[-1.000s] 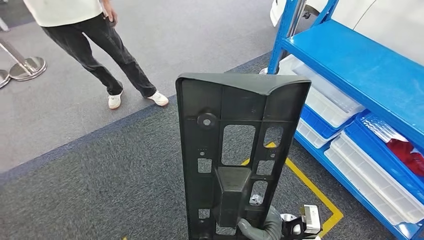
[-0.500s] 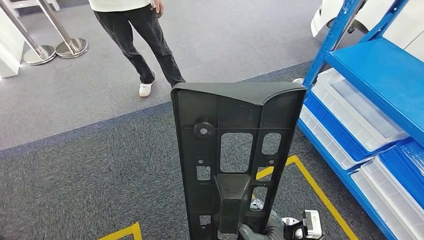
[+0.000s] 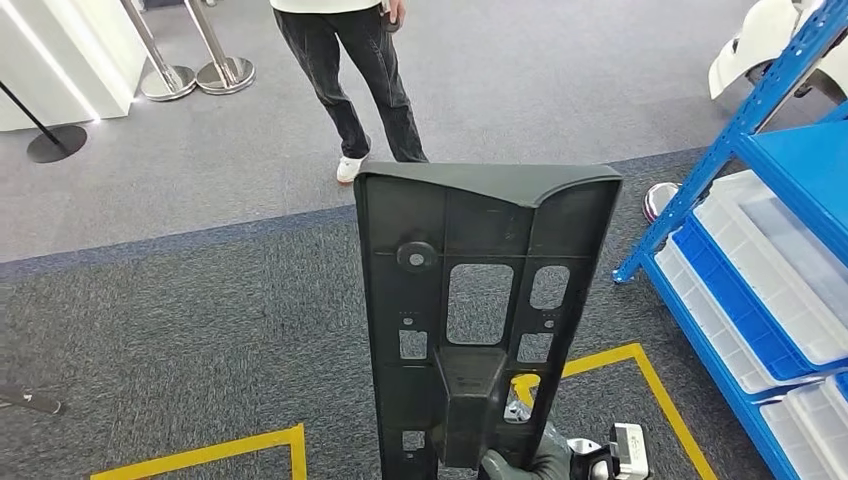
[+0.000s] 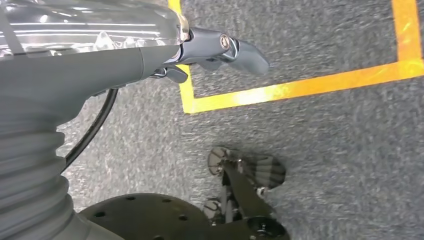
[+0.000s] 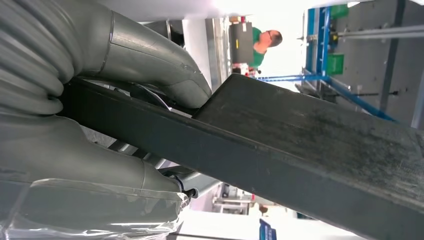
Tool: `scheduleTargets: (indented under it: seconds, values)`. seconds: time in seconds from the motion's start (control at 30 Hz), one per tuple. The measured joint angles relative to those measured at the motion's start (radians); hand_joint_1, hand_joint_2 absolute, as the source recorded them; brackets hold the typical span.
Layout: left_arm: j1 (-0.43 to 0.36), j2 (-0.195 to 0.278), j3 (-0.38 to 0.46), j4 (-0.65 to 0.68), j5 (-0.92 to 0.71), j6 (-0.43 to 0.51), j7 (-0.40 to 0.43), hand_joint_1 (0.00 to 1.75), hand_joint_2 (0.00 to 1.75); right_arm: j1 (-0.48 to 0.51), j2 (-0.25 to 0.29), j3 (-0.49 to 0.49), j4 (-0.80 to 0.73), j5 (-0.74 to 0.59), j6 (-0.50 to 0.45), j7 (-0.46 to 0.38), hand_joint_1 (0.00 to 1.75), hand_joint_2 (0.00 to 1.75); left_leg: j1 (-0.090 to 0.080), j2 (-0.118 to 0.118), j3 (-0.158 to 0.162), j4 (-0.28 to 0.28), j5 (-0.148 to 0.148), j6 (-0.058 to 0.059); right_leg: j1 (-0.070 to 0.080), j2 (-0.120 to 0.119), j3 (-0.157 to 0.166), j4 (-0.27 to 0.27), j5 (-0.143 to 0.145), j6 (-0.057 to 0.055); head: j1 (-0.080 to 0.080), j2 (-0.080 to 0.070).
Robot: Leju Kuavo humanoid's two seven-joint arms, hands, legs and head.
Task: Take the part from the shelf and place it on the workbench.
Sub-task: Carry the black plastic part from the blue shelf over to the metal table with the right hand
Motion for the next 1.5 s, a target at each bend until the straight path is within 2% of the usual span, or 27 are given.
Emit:
scheduleTargets:
  seconds: [0.03,0.1,0.17,0.2,0.23,0.3,0.33,0.4,0.47,0.53,0.6,0.67,0.7,0.73,0.8,0.87,0.93,1.03,1.1,1.17,1.2,1.23,1.27,1.3,1.37,1.43,1.5]
  values:
    - [0.0,0.0,0.0,0.0,0.0,0.0,0.001,0.0,1.75,-0.002,-0.001,0.0,0.0,0.0,0.001,0.0,1.75,1.75,-0.002,0.024,-0.012,0.024,-0.015,-0.004,-0.002,-0.014,0.004,-0.006,0.002,-0.005,0.0,0.0]
    - [-0.003,0.0,0.0,0.0,0.0,0.001,0.002,0.0,1.75,-0.003,-0.004,0.0,0.0,0.0,0.003,0.0,1.75,1.75,-0.002,0.085,-0.065,0.132,-0.073,-0.012,0.001,-0.043,0.009,-0.012,0.002,-0.012,0.0,0.0]
    - [-0.005,0.0,0.0,0.0,0.0,0.001,0.002,0.0,1.75,-0.003,-0.005,0.0,0.001,0.0,0.006,0.0,1.75,1.75,0.002,0.108,-0.123,0.246,-0.117,-0.018,0.004,-0.074,0.011,-0.012,-0.001,-0.014,0.0,0.0]
    - [-0.004,0.0,0.0,0.0,0.001,0.001,0.002,0.0,1.75,-0.003,-0.006,0.0,0.001,0.0,0.008,0.0,1.75,1.75,0.003,0.113,-0.131,0.262,-0.114,-0.02,0.005,-0.089,0.012,-0.012,-0.004,-0.014,0.0,0.0]
    - [-0.003,0.0,0.0,0.0,0.001,0.001,0.002,0.0,1.75,-0.004,-0.006,0.0,0.002,0.0,0.01,0.0,1.75,1.75,0.005,0.117,-0.119,0.241,-0.094,-0.021,0.005,-0.102,0.015,-0.011,-0.006,-0.013,0.0,0.0]
    - [-0.002,0.0,0.0,0.0,0.003,0.002,-0.001,0.0,1.75,-0.009,-0.006,0.0,0.005,0.0,0.012,0.0,1.75,1.75,0.005,0.147,-0.05,0.11,-0.033,-0.018,0.005,-0.126,0.024,-0.011,-0.012,-0.007,0.0,0.0]
    - [-0.003,0.0,0.0,0.0,0.003,0.002,-0.004,0.0,1.75,-0.014,-0.006,-0.001,0.007,-0.001,0.012,0.0,1.75,1.75,0.002,0.164,-0.017,0.049,-0.012,-0.011,0.007,-0.136,0.027,-0.011,-0.016,-0.003,0.0,0.0]
    - [-0.006,0.0,0.0,0.0,0.0,0.002,-0.01,0.0,1.75,-0.022,-0.006,-0.004,0.009,-0.006,0.008,0.0,1.75,1.75,-0.005,0.182,0.013,-0.009,-0.003,0.005,0.012,-0.15,0.032,-0.011,-0.021,0.008,0.0,0.0]
    - [-0.006,0.0,0.0,0.0,-0.009,0.001,-0.012,0.0,1.75,-0.024,-0.005,-0.012,0.01,-0.019,-0.003,0.002,1.75,1.75,-0.007,0.166,0.013,-0.013,0.0,0.018,0.011,-0.159,0.035,-0.012,-0.023,0.02,0.0,0.0]
    - [-0.009,-0.001,-0.002,0.0,-0.021,-0.001,-0.01,0.0,1.75,-0.018,-0.002,-0.025,0.004,-0.033,-0.017,0.006,1.75,1.75,-0.006,0.155,0.017,-0.023,0.004,0.031,0.005,-0.125,0.026,0.014,-0.043,0.03,0.0,0.0]
    - [-0.02,-0.002,-0.009,0.0,-0.033,-0.005,-0.004,0.0,1.75,0.001,0.001,-0.044,-0.005,-0.041,-0.025,0.01,1.75,1.75,-0.004,0.144,0.02,-0.028,0.007,0.04,0.001,-0.067,-0.024,0.119,-0.101,0.033,0.0,0.0]
    - [-0.033,-0.002,-0.015,0.0,-0.037,-0.009,0.005,0.0,1.75,0.022,0.002,-0.059,-0.014,-0.042,-0.025,0.014,1.75,1.75,-0.006,0.132,0.019,-0.028,0.006,0.045,0.002,-0.044,-0.096,0.251,-0.15,0.033,0.0,0.0]
    - [-0.036,-0.002,-0.015,0.0,-0.036,-0.01,0.009,0.0,1.75,0.03,0.002,-0.063,-0.016,-0.041,-0.023,0.018,1.75,1.75,-0.008,0.126,0.02,-0.027,0.005,0.045,0.002,-0.043,-0.117,0.28,-0.148,0.031,0.0,0.0]
    - [-0.037,-0.002,-0.015,0.0,-0.032,-0.011,0.01,0.0,1.75,0.034,0.002,-0.066,-0.019,-0.04,-0.02,0.023,1.75,1.75,-0.009,0.121,0.021,-0.027,0.005,0.045,0.003,-0.042,-0.117,0.269,-0.126,0.029,0.0,0.0]
    - [-0.037,-0.002,-0.015,0.0,-0.025,-0.013,0.006,0.0,1.75,0.035,0.002,-0.066,-0.024,-0.039,-0.012,0.034,1.75,1.75,-0.009,0.113,0.025,-0.024,0.002,0.041,0.004,-0.041,-0.067,0.146,-0.047,0.022,0.0,0.0]
    - [-0.036,-0.004,-0.015,0.0,-0.021,-0.014,0.001,0.0,1.75,0.035,0.002,-0.067,-0.029,-0.039,-0.007,0.039,1.75,1.75,-0.012,0.107,0.024,-0.018,-0.002,0.034,0.008,-0.039,-0.018,0.03,0.0,0.015,0.0,0.0]
    - [-0.034,-0.005,-0.015,0.0,-0.021,-0.015,-0.001,0.0,1.75,0.034,0.002,-0.067,-0.032,-0.039,-0.006,0.04,1.75,1.75,-0.014,0.105,0.021,-0.015,-0.004,0.024,0.013,-0.038,-0.009,0.002,0.004,0.009,0.0,0.0]
    - [-0.028,-0.004,-0.015,0.0,-0.016,-0.014,-0.003,0.0,1.75,0.034,0.002,-0.068,-0.034,-0.034,-0.005,0.044,1.75,1.75,-0.01,0.106,0.013,0.005,-0.02,0.008,0.01,-0.045,-0.006,-0.006,0.01,-0.007,0.0,0.0]
    - [-0.023,-0.004,-0.014,0.0,-0.01,-0.013,-0.004,0.0,1.75,0.034,0.001,-0.068,-0.035,-0.022,-0.005,0.048,1.75,1.75,-0.008,0.109,-0.028,0.099,-0.075,-0.002,0.008,-0.056,-0.003,-0.009,0.011,-0.015,0.0,0.0]
    - [-0.016,-0.004,-0.013,0.0,-0.005,-0.012,-0.004,0.0,1.75,0.034,0.0,-0.066,-0.035,-0.006,-0.006,0.05,1.75,1.75,-0.006,0.11,-0.092,0.234,-0.134,-0.01,0.009,-0.067,-0.004,-0.009,0.009,-0.019,0.0,0.0]
    - [-0.012,-0.004,-0.012,0.0,-0.003,-0.012,-0.004,0.0,1.75,0.033,-0.001,-0.063,-0.035,0.0,-0.007,0.05,1.75,1.75,-0.005,0.112,-0.112,0.272,-0.143,-0.012,0.009,-0.074,-0.003,-0.009,0.008,-0.019,0.0,0.0]
    - [-0.008,-0.004,-0.012,0.0,-0.002,-0.012,-0.004,0.0,1.75,0.032,-0.001,-0.06,-0.035,0.005,-0.007,0.05,1.75,1.75,-0.004,0.114,-0.113,0.272,-0.132,-0.013,0.009,-0.081,-0.002,-0.009,0.007,-0.019,0.0,0.0]
    - [-0.006,-0.004,-0.012,0.0,-0.001,-0.012,-0.004,0.0,1.75,0.029,-0.001,-0.057,-0.035,0.009,-0.008,0.05,1.75,1.75,-0.003,0.12,-0.093,0.231,-0.104,-0.012,0.009,-0.089,0.0,-0.009,0.005,-0.017,0.0,0.0]
    - [-0.005,-0.004,-0.012,0.0,-0.001,-0.012,-0.005,0.0,1.75,0.027,-0.001,-0.055,-0.035,0.011,-0.009,0.05,1.75,1.75,-0.003,0.134,-0.056,0.157,-0.067,-0.01,0.009,-0.097,0.004,-0.009,0.003,-0.015,0.0,0.0]
    - [-0.006,-0.004,-0.011,0.0,0.0,-0.012,-0.007,0.0,1.75,0.021,-0.001,-0.054,-0.035,0.012,-0.009,0.05,1.75,1.75,-0.008,0.169,0.011,0.026,-0.023,0.003,0.013,-0.113,0.011,-0.008,-0.003,-0.006,0.0,0.0]
    - [-0.006,-0.004,-0.011,0.0,0.0,-0.012,-0.007,0.0,1.75,0.016,-0.001,-0.054,-0.034,0.012,-0.009,0.05,1.75,1.75,-0.015,0.177,0.028,-0.015,-0.018,0.017,0.016,-0.128,0.015,-0.008,-0.007,0.004,0.0,0.0]
    - [-0.004,-0.004,-0.011,0.0,0.0,-0.011,-0.009,0.0,1.75,0.012,0.0,-0.054,-0.034,0.012,-0.009,0.049,1.75,1.75,-0.014,0.156,0.028,-0.021,-0.014,0.028,0.014,-0.138,0.019,-0.007,-0.011,0.016,0.0,0.0]
